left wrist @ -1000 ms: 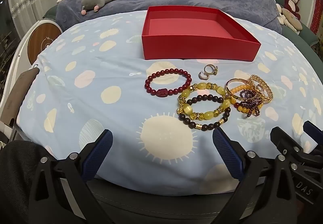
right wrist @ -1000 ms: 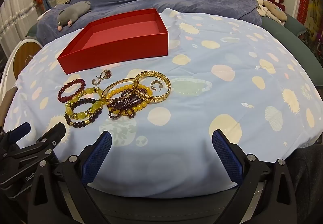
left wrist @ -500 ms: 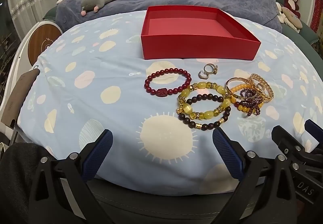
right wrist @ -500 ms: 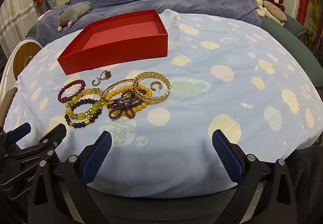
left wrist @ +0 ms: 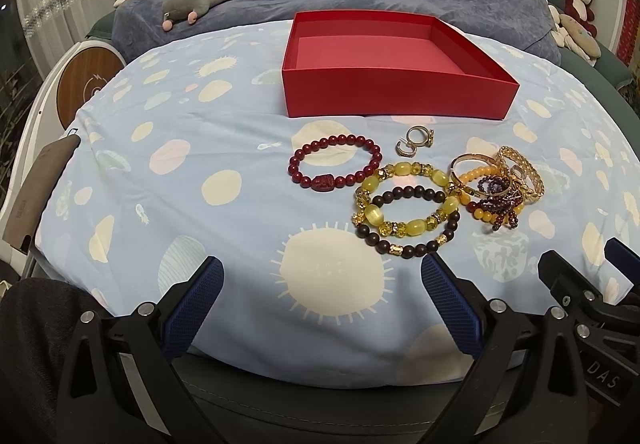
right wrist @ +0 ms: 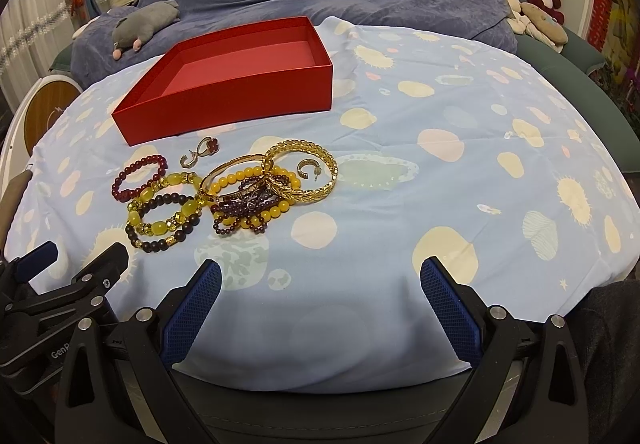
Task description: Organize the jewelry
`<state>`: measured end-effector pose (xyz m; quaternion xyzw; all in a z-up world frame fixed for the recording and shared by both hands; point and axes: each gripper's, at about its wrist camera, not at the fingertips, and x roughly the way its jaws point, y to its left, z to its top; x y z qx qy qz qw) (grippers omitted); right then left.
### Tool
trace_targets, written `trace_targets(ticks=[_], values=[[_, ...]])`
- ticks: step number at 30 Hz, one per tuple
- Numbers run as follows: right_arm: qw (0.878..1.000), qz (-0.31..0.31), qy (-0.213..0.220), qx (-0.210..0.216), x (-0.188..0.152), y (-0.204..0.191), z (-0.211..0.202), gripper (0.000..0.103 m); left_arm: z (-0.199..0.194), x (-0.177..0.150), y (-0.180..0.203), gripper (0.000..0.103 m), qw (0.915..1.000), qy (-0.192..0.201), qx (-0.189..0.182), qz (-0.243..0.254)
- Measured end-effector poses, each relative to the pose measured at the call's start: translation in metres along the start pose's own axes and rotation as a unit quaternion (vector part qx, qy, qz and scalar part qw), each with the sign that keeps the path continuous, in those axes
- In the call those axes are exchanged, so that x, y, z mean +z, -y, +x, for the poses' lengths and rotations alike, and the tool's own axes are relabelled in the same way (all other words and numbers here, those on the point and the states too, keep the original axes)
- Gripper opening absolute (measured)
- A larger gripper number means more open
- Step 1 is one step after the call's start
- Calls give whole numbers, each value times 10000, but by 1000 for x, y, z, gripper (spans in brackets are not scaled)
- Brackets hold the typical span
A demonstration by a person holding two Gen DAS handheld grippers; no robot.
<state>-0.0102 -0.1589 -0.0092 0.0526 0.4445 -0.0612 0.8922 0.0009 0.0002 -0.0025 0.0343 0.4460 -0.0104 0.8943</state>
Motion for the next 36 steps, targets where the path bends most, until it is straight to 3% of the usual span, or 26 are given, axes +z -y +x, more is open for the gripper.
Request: trace_targets(ticks=[36], values=[[10000, -45, -5, -84, 0, 1, -1, 96, -5, 0, 1, 94, 9999, 70, 108, -5]])
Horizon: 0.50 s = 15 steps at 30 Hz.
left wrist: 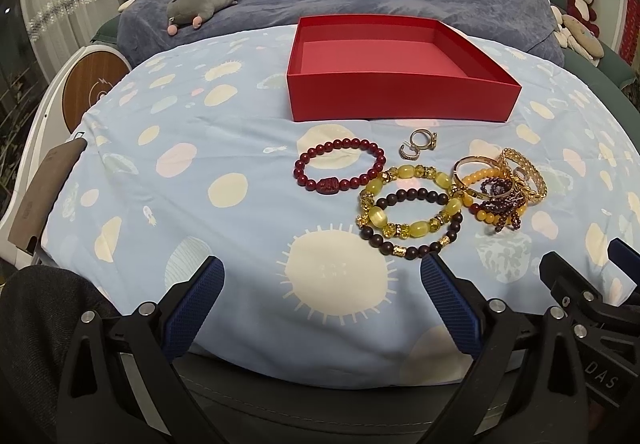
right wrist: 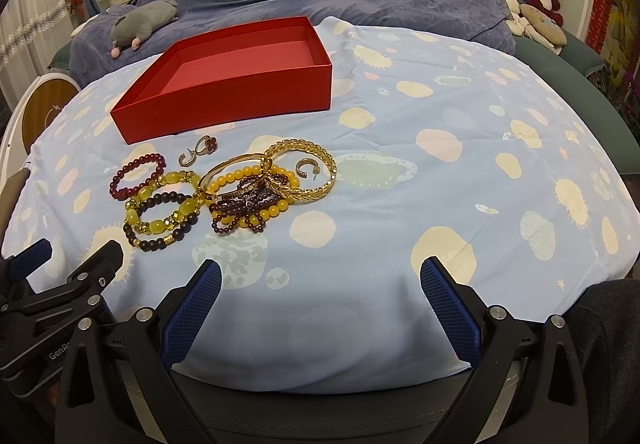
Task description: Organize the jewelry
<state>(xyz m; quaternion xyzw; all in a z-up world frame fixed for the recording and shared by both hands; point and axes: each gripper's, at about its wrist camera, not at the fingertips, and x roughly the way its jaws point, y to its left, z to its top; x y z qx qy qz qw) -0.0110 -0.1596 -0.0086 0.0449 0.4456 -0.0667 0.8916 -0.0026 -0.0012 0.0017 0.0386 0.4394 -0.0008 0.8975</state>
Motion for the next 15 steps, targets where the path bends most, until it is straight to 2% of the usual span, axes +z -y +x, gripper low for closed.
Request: trace_targets(ticks=[15], values=[[10000, -1, -6, 6, -1, 0, -1, 96, 3, 0, 2, 92, 10000, -43, -8, 52]])
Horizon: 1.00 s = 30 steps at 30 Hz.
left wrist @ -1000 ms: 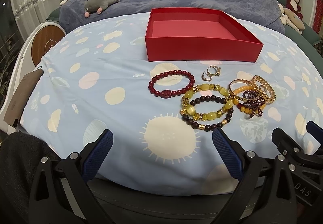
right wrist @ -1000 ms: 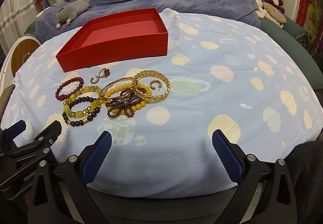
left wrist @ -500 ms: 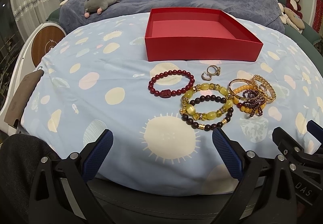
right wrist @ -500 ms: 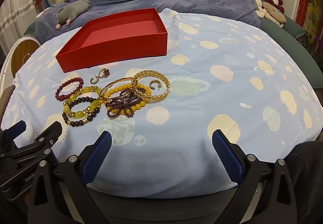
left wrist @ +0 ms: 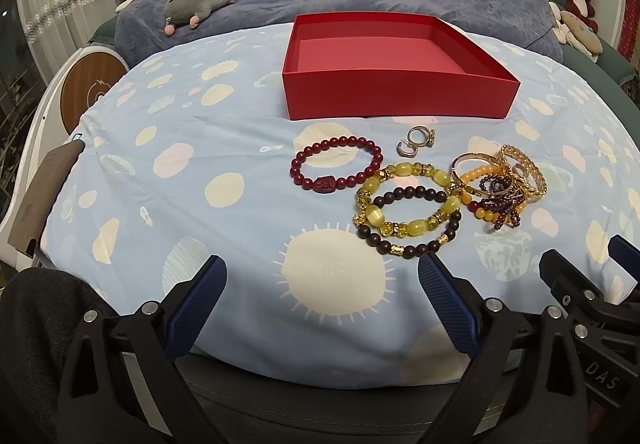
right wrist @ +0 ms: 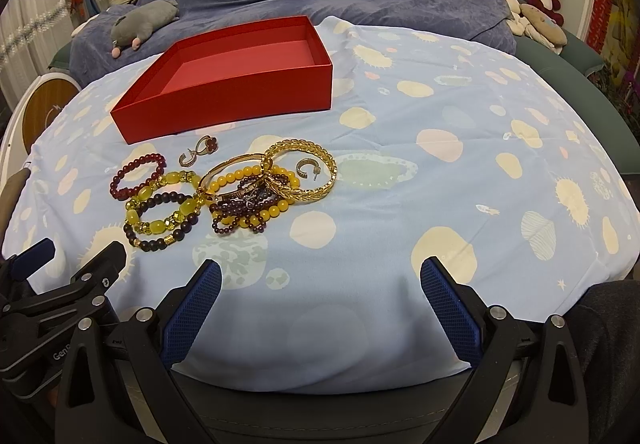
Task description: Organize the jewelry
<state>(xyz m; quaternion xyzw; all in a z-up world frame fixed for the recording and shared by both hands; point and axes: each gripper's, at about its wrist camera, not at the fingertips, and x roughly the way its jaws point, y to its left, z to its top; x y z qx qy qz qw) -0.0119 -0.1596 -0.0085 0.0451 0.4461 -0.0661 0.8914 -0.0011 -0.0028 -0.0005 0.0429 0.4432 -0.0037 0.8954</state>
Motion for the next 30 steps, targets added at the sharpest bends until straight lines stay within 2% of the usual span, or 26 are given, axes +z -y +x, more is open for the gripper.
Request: trace_targets(ticks=[12, 16, 23, 30], values=[[10000, 1, -8, 0, 0, 0, 0, 96, 0, 0, 0, 92, 10000, -17, -16, 0], [10000, 64, -16, 19, 1, 1, 1, 96, -1, 1, -2, 94, 9999, -15, -122, -38], [9999, 107, 33, 17, 5, 2, -1, 96, 2, 6, -19, 95, 9986, -134, -302, -409], [9997, 70, 13, 231, 11, -1, 1, 96, 11, 20, -35, 96, 9973, -132, -291, -655]])
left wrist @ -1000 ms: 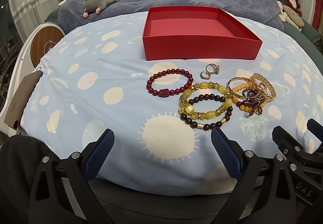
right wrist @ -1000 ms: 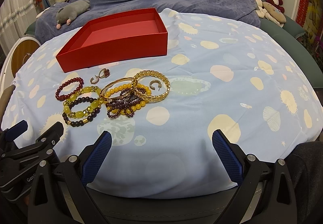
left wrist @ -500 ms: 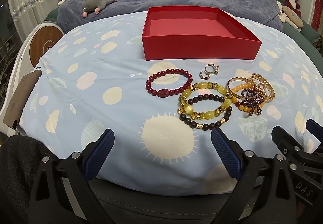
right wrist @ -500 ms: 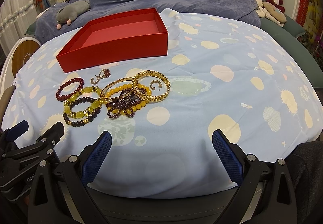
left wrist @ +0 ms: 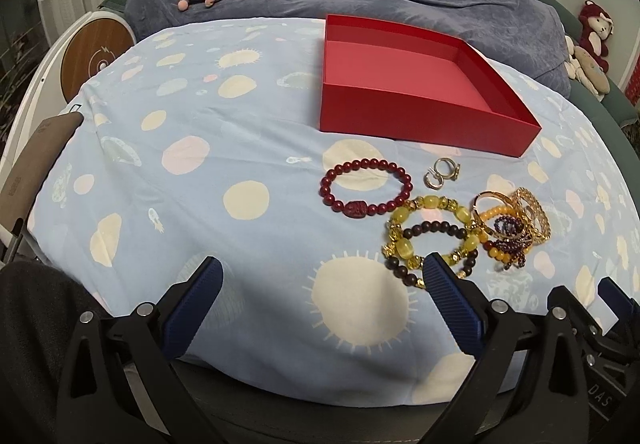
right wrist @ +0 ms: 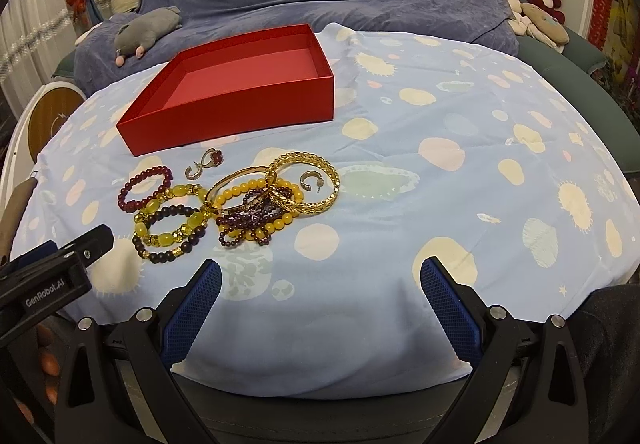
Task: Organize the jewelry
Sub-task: 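Move the left gripper to the dark red bead bracelet and grasp it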
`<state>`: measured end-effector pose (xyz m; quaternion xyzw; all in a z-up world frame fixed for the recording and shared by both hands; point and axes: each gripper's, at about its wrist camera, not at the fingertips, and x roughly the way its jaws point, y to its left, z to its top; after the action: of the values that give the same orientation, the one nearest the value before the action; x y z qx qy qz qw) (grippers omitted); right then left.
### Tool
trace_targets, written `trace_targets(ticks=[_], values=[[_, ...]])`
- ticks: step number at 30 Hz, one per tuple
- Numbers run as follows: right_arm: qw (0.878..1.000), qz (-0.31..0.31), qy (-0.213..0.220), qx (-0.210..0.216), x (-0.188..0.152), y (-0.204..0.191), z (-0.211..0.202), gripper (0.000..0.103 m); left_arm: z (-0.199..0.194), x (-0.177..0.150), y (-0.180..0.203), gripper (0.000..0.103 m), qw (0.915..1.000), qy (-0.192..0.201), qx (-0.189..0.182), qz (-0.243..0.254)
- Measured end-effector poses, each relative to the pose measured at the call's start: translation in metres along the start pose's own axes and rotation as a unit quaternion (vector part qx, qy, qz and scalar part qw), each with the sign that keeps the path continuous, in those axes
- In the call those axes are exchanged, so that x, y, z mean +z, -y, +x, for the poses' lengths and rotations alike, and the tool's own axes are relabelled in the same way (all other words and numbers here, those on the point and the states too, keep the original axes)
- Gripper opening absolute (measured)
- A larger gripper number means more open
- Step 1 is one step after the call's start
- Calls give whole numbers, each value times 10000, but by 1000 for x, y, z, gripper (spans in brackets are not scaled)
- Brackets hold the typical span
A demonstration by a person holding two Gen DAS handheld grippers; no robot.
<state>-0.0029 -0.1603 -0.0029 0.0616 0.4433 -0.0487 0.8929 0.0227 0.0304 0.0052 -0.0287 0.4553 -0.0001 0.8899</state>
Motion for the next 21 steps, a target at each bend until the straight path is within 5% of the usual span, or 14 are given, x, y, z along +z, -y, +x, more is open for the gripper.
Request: trace_targets(ticks=[9, 15, 21], values=[[9999, -78, -74, -46, 12, 2, 13, 96, 38, 37, 0, 94, 9997, -130, 98, 206], [9999, -63, -138, -52, 26, 4, 23, 96, 69, 52, -1, 71, 9986, -423, -39, 325], [9997, 205, -136, -77, 50, 14, 33, 95, 70, 54, 9, 53, 9975, -276, -88, 645]])
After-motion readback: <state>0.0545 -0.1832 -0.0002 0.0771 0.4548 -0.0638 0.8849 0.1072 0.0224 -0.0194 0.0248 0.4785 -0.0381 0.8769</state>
